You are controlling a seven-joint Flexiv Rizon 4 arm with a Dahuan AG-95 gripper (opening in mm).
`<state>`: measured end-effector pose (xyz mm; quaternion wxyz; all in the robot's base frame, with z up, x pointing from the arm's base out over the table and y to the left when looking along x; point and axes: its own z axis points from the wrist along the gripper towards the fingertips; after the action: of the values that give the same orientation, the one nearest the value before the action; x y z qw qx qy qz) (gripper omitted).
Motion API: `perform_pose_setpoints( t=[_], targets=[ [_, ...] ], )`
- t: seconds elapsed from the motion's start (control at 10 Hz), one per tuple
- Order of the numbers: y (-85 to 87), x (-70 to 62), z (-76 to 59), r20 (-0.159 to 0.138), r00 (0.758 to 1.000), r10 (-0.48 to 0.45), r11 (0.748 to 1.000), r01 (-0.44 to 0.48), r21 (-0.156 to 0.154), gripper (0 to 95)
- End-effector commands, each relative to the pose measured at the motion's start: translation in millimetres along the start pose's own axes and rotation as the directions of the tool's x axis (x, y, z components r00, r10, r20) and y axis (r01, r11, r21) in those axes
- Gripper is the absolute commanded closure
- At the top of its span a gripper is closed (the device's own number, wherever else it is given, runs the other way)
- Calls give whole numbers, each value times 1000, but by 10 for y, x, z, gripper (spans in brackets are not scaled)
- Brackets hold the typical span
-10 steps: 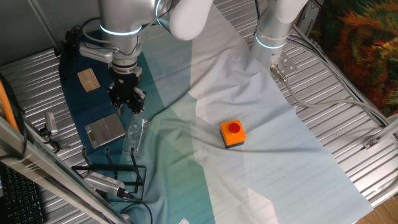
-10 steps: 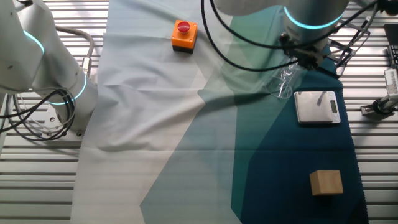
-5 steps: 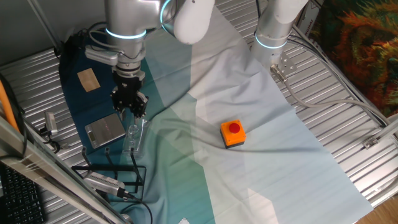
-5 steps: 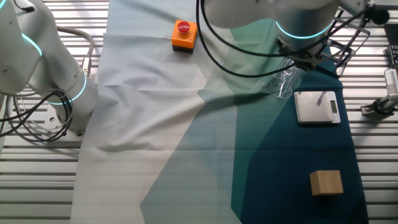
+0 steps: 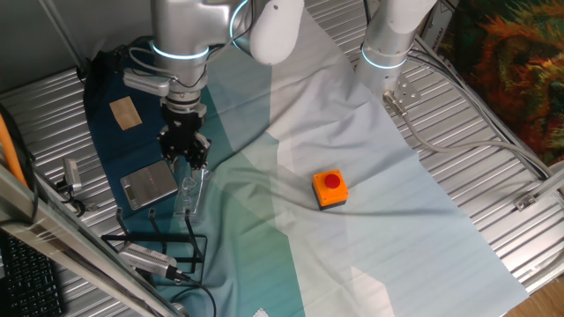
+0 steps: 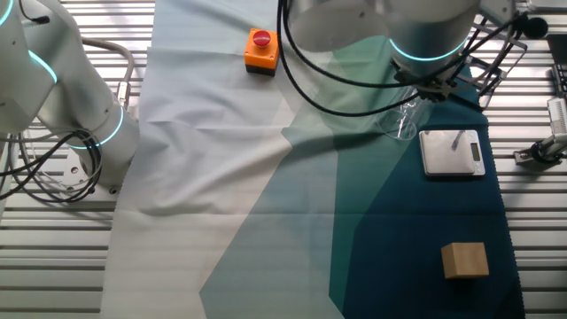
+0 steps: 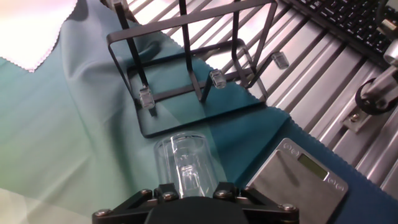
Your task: Take the cup off the cup rack
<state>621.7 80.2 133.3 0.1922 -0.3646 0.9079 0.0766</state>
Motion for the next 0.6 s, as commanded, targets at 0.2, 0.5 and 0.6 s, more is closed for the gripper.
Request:
perform_pose_setpoints(
  t=[0.2, 0.5, 0.6],
  targets=[
    [-9, -8, 9, 10, 1000, 0, 1000, 0, 0, 570],
    [-7, -3, 26, 22, 1000, 0, 1000, 0, 1, 570],
    [-5, 0, 39, 29, 1000, 0, 1000, 0, 2, 570]
  ],
)
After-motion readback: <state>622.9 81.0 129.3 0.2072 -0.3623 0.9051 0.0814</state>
